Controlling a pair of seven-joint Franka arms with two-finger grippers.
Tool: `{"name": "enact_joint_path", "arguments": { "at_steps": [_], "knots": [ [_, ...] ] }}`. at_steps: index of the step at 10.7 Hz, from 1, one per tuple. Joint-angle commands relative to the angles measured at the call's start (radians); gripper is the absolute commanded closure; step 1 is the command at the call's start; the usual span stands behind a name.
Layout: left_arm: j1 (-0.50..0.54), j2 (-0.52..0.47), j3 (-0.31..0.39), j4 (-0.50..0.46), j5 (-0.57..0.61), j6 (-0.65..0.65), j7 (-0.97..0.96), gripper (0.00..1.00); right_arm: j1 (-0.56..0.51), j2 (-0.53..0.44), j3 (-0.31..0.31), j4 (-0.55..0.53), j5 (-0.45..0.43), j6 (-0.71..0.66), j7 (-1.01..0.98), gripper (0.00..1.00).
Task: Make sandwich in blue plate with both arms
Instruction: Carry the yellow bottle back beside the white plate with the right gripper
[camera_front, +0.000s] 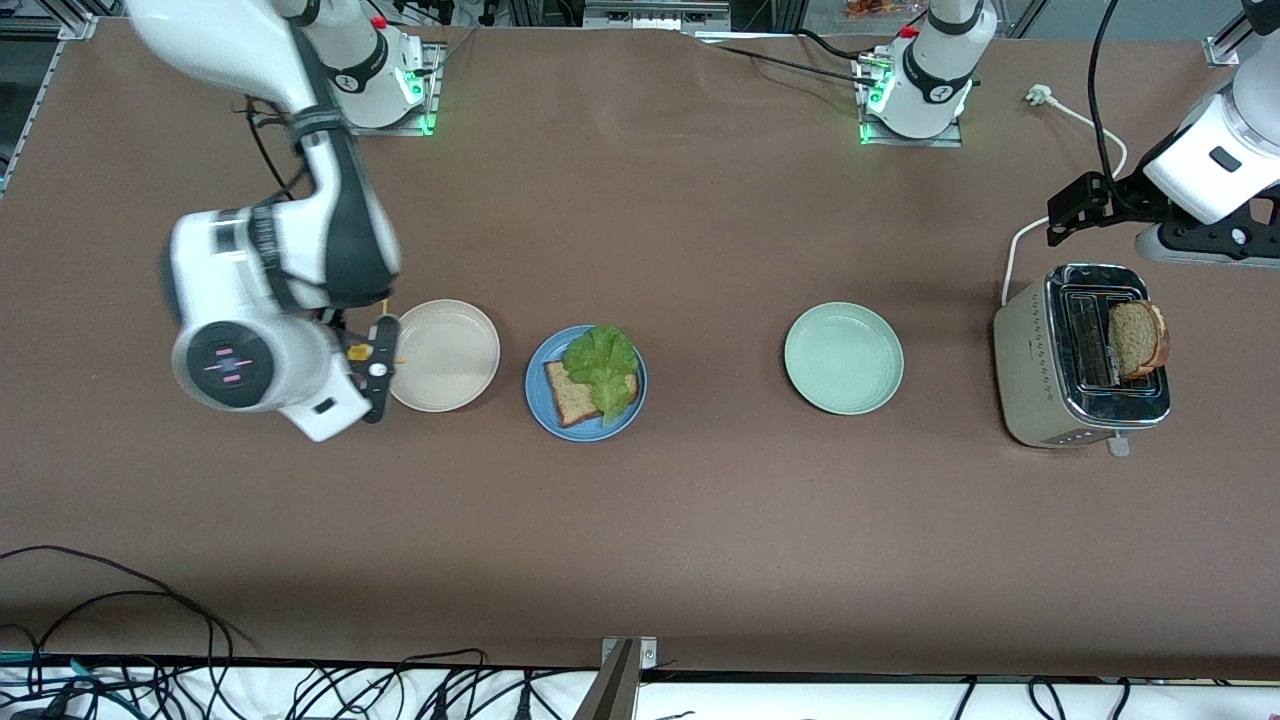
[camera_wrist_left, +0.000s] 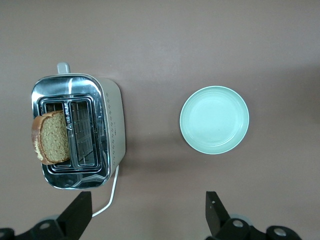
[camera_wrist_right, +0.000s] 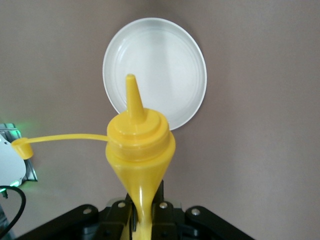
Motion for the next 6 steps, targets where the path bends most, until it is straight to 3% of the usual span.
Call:
{"name": "enact_joint_path", "arguments": {
  "at_steps": [1,6],
  "knots": [
    [-0.003,0.01,0.003,0.012,-0.007,0.023,0.0,0.0,-0.158,-0.008,0.031,-0.002,0.211,-0.019,-0.236,0.86],
    [0.003,0.074,0.062,0.016,0.01,0.098,0.014,0.0,-0.317,0.038,0.032,-0.071,0.517,-0.032,-0.655,0.87]
  ]
}}
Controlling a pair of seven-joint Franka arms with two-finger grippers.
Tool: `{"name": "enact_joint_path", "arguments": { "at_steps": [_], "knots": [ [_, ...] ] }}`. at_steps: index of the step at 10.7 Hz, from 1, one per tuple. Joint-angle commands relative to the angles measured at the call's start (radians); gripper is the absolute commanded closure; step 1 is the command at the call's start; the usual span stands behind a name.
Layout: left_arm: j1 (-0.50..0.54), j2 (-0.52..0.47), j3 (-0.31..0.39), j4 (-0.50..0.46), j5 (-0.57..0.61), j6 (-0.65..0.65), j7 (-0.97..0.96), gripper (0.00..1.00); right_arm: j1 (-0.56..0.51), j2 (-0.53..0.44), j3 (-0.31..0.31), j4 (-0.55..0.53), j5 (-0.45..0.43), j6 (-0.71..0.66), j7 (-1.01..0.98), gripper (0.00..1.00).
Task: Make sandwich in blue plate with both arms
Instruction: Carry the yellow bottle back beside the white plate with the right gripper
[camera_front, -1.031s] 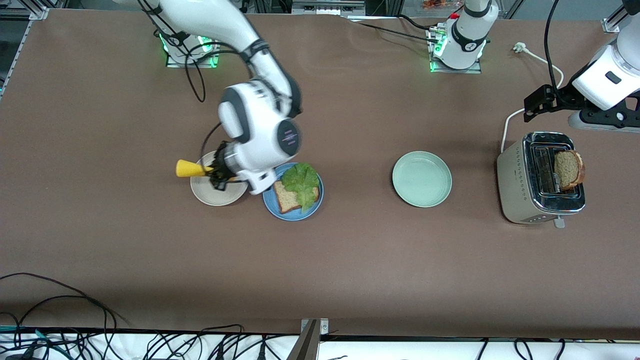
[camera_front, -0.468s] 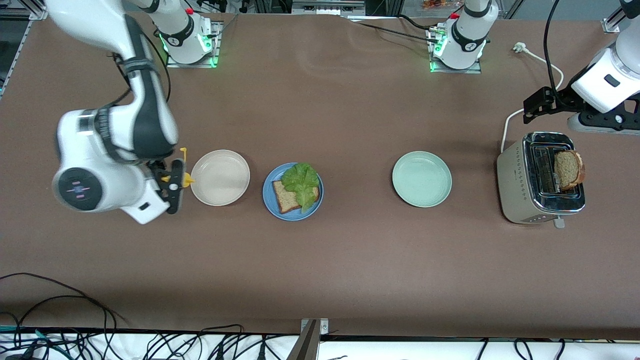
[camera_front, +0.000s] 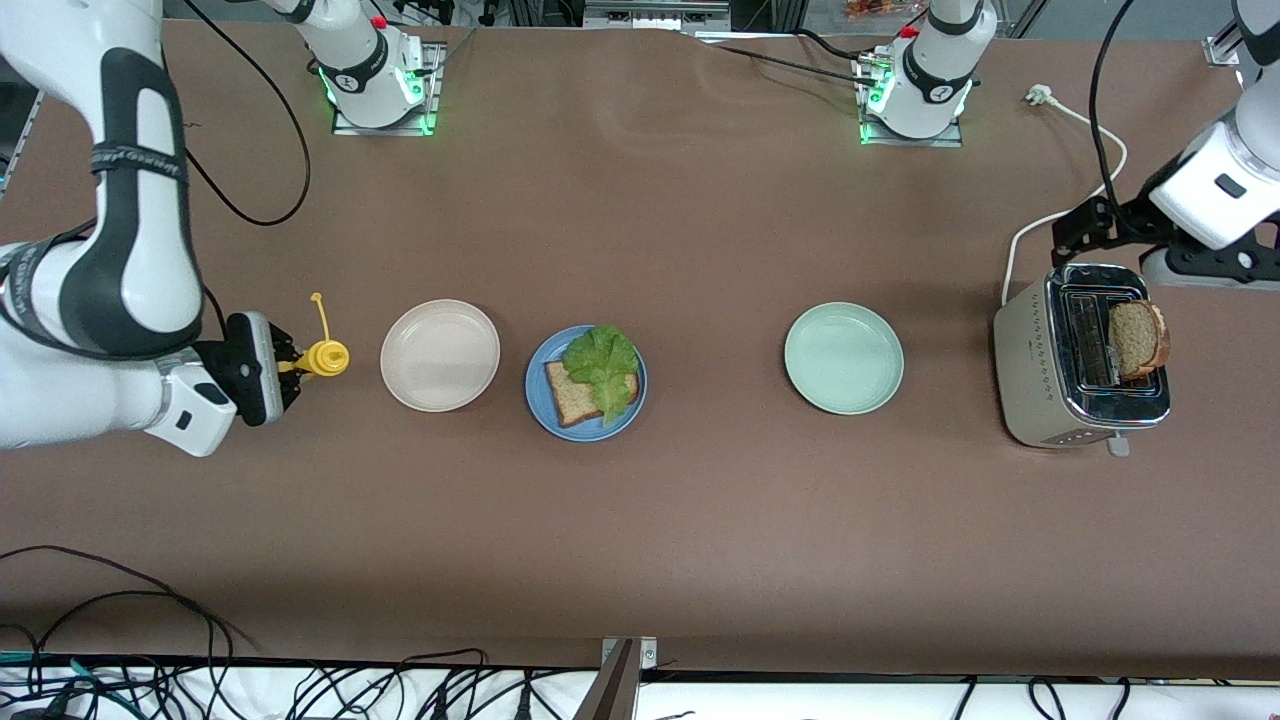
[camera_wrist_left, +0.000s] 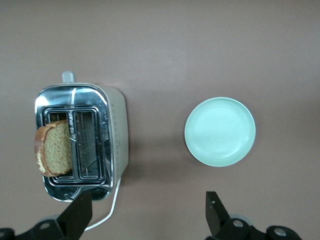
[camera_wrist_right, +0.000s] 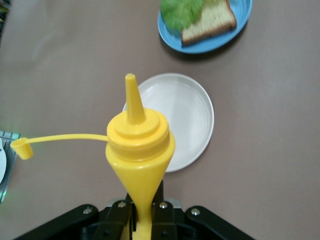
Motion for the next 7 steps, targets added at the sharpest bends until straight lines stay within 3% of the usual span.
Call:
{"name": "enact_joint_path", "arguments": {
  "at_steps": [1,3,7],
  "knots": [
    [0.003,0.056,0.052,0.017,0.01,0.056,0.015,0.0,-0.102,0.048,0.02,-0.062,0.169,-0.019,-0.241,0.87],
    [0.003,0.096,0.093,0.017,0.012,0.102,0.022,0.0,-0.148,0.103,0.021,-0.07,0.205,-0.019,-0.393,0.87],
    [0.003,0.182,0.196,0.017,-0.004,0.202,0.123,0.0,-0.214,0.148,0.021,-0.183,0.243,-0.08,-0.667,0.87]
  ]
}}
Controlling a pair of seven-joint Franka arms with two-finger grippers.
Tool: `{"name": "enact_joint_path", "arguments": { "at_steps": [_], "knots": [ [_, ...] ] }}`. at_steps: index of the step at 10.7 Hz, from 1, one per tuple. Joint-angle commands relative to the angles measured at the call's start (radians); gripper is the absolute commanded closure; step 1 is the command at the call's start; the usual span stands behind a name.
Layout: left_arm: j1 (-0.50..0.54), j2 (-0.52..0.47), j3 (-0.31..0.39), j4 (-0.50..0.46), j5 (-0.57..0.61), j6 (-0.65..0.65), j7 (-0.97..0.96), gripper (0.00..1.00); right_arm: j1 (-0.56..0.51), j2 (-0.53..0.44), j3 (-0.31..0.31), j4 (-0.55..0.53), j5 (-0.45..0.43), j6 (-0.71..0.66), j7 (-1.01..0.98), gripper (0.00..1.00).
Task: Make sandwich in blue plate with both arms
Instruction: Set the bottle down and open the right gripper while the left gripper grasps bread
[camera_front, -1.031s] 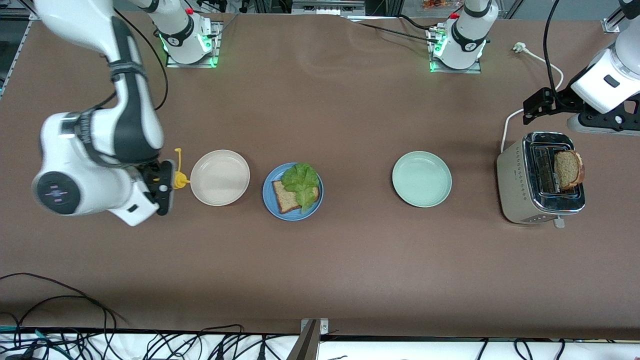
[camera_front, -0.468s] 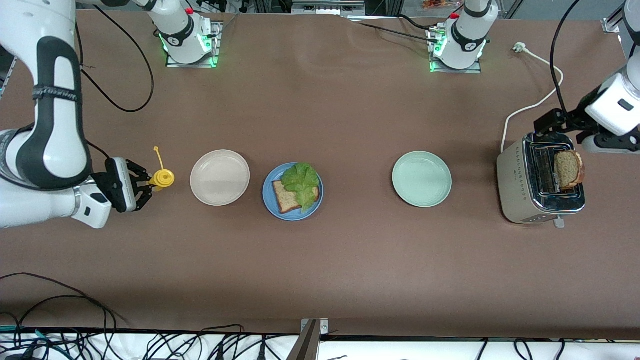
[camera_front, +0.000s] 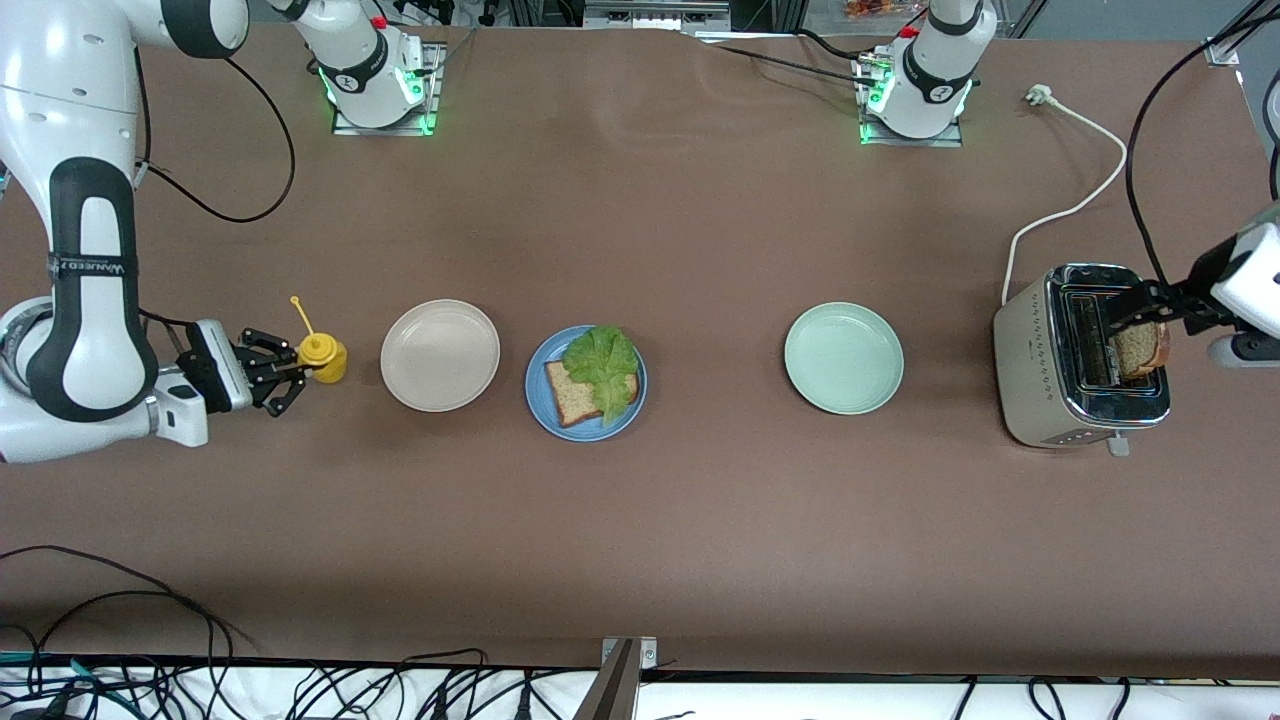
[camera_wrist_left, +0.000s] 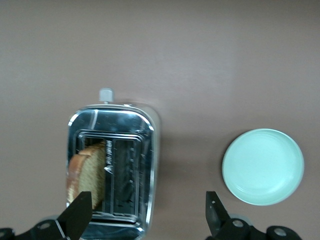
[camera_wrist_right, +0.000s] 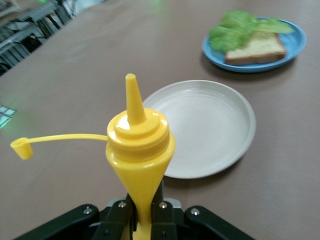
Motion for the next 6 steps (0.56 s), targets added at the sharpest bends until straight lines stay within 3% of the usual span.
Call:
{"name": "enact_joint_path", "arguments": {
  "at_steps": [1,3,6],
  "knots": [
    [-0.001,0.066,0.068,0.018,-0.007,0.053,0.101,0.0,-0.043,0.006,0.015,-0.096,0.029,-0.051,-0.183,0.87],
    [0.005,0.11,0.115,0.018,-0.033,0.101,0.182,0.0,-0.056,0.018,0.015,-0.171,0.031,-0.053,-0.254,0.87],
    [0.007,0.182,0.183,0.014,-0.096,0.139,0.264,0.0,-0.075,0.06,0.018,-0.171,0.073,-0.09,-0.341,0.87]
  ]
}}
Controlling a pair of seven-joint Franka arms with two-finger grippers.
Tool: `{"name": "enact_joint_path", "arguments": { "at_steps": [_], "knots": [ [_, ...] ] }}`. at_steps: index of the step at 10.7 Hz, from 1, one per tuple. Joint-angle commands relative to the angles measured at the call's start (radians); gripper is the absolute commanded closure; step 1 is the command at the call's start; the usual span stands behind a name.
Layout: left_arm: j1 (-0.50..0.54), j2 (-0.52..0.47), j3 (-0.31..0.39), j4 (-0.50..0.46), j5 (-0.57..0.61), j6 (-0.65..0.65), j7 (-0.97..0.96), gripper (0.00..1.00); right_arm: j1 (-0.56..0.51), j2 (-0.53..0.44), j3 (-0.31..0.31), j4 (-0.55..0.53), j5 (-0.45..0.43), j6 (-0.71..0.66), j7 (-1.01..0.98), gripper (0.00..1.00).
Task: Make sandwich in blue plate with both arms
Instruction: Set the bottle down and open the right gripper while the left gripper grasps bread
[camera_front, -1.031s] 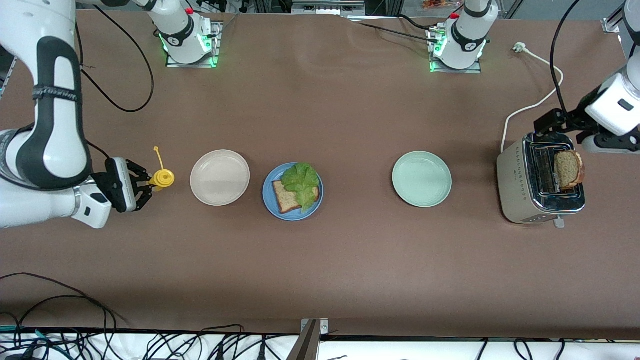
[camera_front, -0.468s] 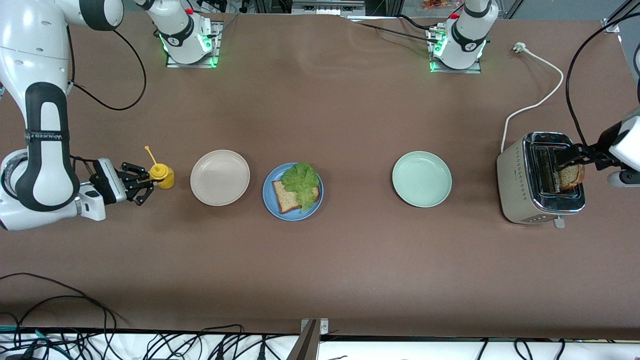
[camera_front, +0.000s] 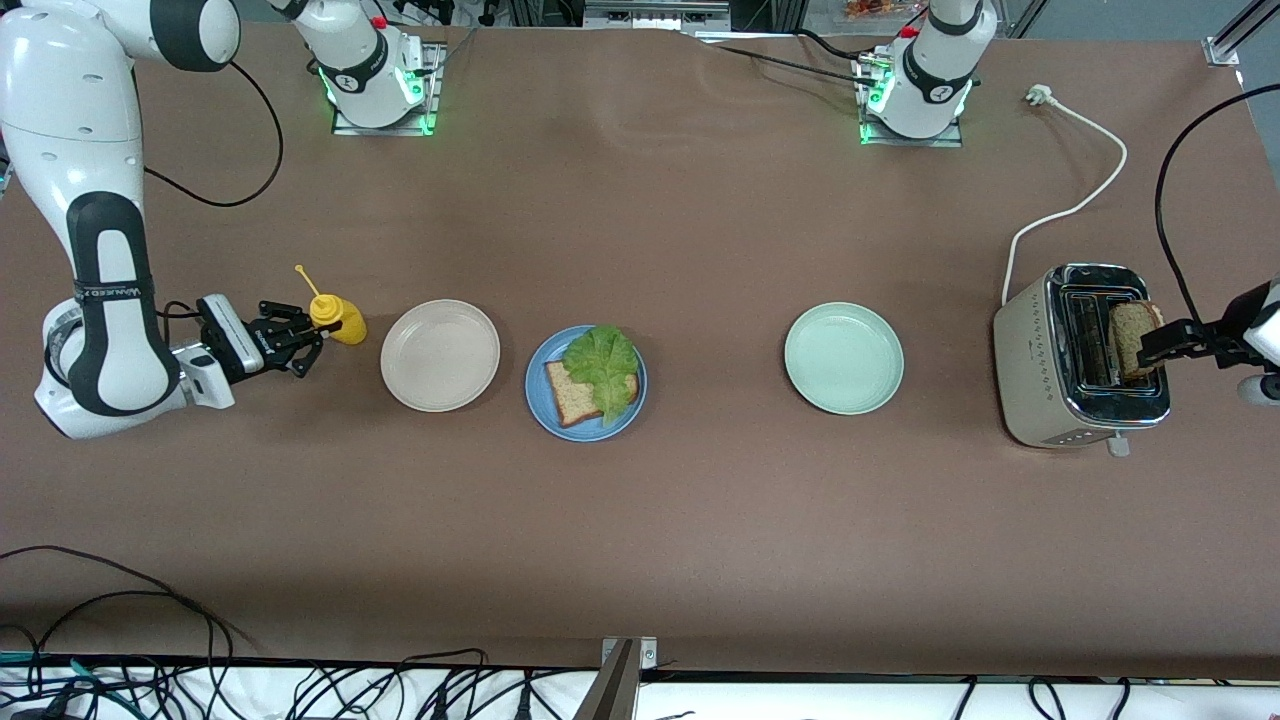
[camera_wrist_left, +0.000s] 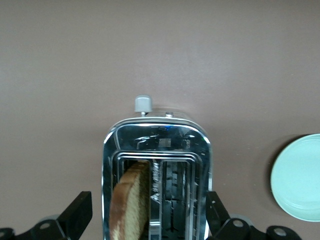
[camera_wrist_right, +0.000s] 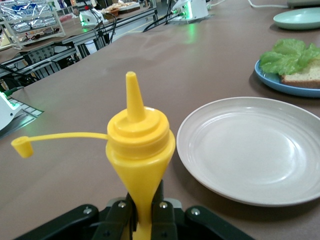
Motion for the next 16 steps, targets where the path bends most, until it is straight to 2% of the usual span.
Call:
{"name": "enact_joint_path", "arguments": {
  "at_steps": [1,3,4,5,8,11,13,16],
  "knots": [
    [0.002,0.058,0.04,0.013,-0.042,0.025,0.069,0.0,-0.021,0.036,0.014,-0.013,0.058,-0.032,-0.082,0.87],
    [0.008,0.074,0.042,0.007,-0.042,0.025,0.071,0.0,-0.031,0.045,0.014,-0.011,0.06,-0.034,-0.091,0.87],
    [0.011,0.078,0.044,0.004,-0.039,0.023,0.072,0.0,-0.041,0.045,0.014,-0.008,0.06,-0.04,-0.09,0.72],
    [0.012,0.086,0.045,0.003,-0.041,0.023,0.089,0.0,-0.043,0.045,0.014,-0.01,0.066,-0.049,-0.081,0.01],
    [0.025,0.098,0.047,-0.014,-0.041,0.017,0.114,0.0,-0.087,0.044,0.013,0.003,0.084,-0.081,-0.07,0.0],
    [0.026,0.103,0.047,-0.033,-0.041,0.009,0.115,0.04,-0.107,0.036,-0.009,0.067,0.049,-0.105,0.008,0.0],
    [0.031,0.103,0.047,-0.033,-0.041,0.0,0.114,0.18,-0.11,0.03,-0.052,0.143,0.018,-0.166,0.15,0.0],
    [0.034,0.107,0.048,-0.034,-0.042,-0.009,0.114,0.55,-0.112,0.03,-0.061,0.268,-0.014,-0.253,0.382,0.0]
  ]
}}
